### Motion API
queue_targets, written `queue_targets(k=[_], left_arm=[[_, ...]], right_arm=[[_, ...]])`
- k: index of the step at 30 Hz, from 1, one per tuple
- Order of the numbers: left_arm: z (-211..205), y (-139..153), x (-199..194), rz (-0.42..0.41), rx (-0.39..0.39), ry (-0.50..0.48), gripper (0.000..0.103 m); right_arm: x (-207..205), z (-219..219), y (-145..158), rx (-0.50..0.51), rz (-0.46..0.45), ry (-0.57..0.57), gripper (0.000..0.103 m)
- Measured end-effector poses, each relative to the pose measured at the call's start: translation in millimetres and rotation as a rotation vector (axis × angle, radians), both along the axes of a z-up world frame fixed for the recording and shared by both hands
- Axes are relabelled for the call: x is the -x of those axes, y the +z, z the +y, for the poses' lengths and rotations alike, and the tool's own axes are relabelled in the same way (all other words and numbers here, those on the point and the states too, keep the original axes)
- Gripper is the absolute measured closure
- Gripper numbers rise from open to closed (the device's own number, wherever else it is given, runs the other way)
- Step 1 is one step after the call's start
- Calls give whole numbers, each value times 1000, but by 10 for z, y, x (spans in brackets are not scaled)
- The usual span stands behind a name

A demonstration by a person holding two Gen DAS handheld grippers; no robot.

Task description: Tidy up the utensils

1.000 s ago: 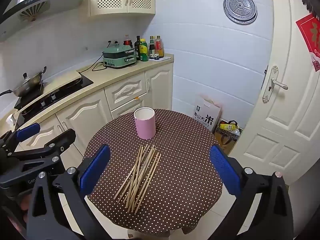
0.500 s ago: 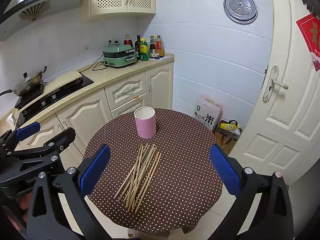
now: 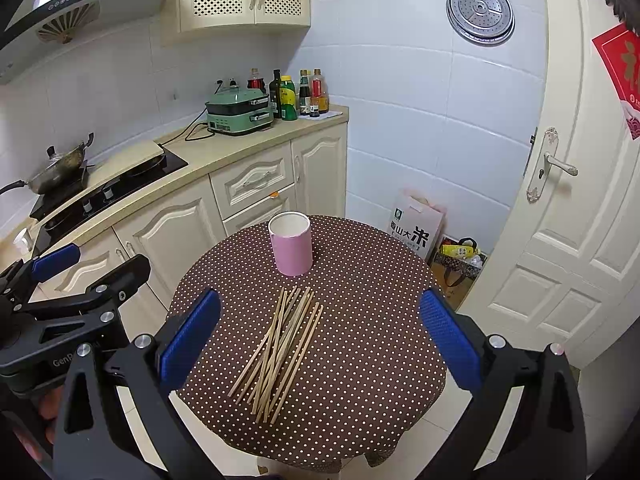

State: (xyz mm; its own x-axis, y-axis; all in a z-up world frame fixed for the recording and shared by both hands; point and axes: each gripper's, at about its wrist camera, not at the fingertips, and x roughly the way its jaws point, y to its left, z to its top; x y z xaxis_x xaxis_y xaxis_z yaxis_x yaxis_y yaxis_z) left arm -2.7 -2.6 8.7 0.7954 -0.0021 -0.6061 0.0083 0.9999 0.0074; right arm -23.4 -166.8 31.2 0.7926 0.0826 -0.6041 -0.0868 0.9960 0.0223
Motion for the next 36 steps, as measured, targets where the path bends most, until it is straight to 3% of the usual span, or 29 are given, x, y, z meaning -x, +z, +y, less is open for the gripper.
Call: queue_targets(k=[36], left_arm=[[3,-18,-25,2,-8,-5,6]], right_arm=[[-55,-22,-22,-7,13,-6,7]])
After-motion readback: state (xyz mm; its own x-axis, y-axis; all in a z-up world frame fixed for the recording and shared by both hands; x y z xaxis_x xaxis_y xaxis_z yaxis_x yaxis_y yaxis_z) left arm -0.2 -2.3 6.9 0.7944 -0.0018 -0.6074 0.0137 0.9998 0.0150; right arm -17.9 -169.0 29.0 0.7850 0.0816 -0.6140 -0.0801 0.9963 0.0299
